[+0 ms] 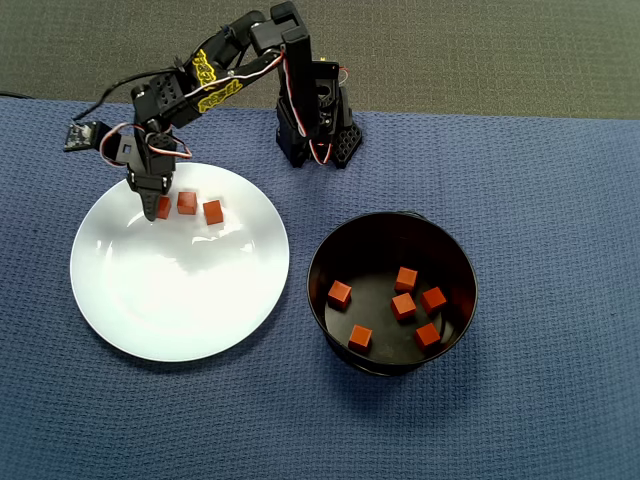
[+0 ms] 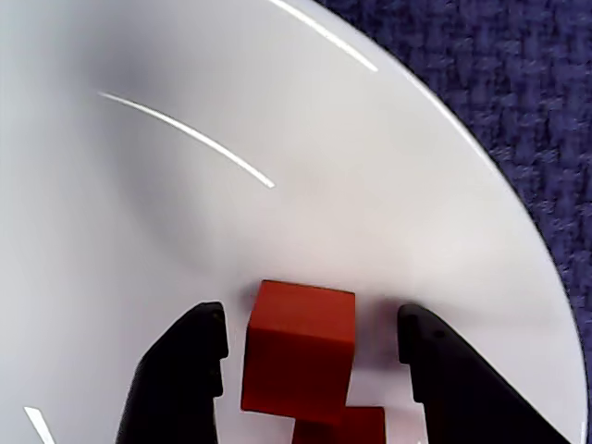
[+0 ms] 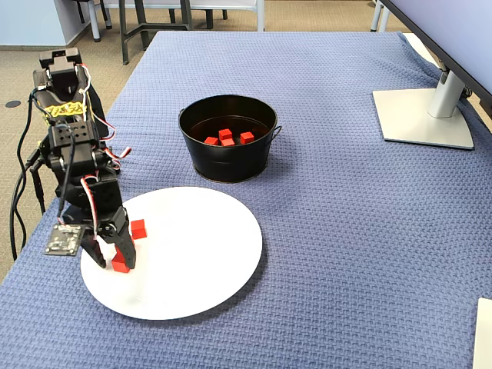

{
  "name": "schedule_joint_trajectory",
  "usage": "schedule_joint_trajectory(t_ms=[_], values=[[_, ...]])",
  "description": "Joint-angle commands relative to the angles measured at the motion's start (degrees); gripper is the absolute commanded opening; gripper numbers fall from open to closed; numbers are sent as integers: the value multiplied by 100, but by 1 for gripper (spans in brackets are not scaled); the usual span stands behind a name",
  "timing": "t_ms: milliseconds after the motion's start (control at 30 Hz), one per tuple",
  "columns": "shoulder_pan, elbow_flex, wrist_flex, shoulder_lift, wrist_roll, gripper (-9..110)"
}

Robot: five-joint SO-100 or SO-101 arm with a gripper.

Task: Pick up the red cubes from the white plate and place them in the black recipient

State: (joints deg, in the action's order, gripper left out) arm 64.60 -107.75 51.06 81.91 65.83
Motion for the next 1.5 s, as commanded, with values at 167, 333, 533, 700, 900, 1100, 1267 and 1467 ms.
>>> schedule_joint_trajectory(t_ms=[167, 333, 533, 700, 900, 1100, 1267, 1467], values=[[-220, -105, -343, -35, -334, 0], [-571, 466, 527, 483, -738, 0], [-1459, 765, 1292, 1890, -1670, 0], [-2742, 1125, 1916, 3032, -3006, 0], [-4456, 1485, 2136, 3894, -4544, 0], [-6451, 976, 1890, 4052, -5458, 0], [-7453, 1011, 2303, 3990, -4948, 41], [-5080, 879, 2206, 4078, -3138, 44]])
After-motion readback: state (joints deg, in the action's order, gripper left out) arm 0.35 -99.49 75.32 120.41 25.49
